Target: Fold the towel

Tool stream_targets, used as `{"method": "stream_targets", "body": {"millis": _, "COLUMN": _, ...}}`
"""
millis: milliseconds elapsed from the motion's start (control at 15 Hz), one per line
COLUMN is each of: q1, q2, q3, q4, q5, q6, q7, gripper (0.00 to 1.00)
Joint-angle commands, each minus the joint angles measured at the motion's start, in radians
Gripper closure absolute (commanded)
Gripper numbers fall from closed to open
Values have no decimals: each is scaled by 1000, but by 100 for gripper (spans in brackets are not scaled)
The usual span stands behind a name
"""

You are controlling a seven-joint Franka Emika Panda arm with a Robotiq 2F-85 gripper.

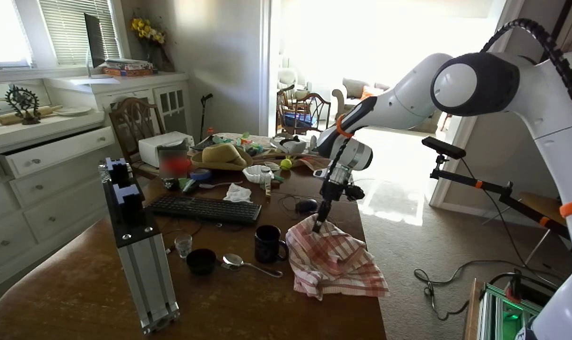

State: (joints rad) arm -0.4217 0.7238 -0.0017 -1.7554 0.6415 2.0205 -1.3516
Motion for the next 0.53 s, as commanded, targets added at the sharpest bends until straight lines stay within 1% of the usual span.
{"method": "stream_targets", "body": {"millis": 0, "q1": -1, "q2": 45, "q3": 2, "q4": 67, "q5": 95, "q6": 135, "q7": 56, "gripper": 97}}
{"method": "stream_targets", "body": {"millis": 67, "q1": 7, "q2": 46, "q3": 3, "q4": 72, "q5": 102, "q6": 207, "q7": 34, "gripper": 97}}
{"method": "stream_targets", "body": {"millis": 267, "q1": 27, "q2": 30, "q3": 16, "q4": 69, "q5": 76, "q6": 391, "q7": -11, "gripper": 97}}
{"method": "stream_targets", "body": {"millis": 467, "q1": 36, "q2": -17, "q3": 51, "q4": 3, "q5": 50, "q6": 550, "q7": -96, "gripper": 97}}
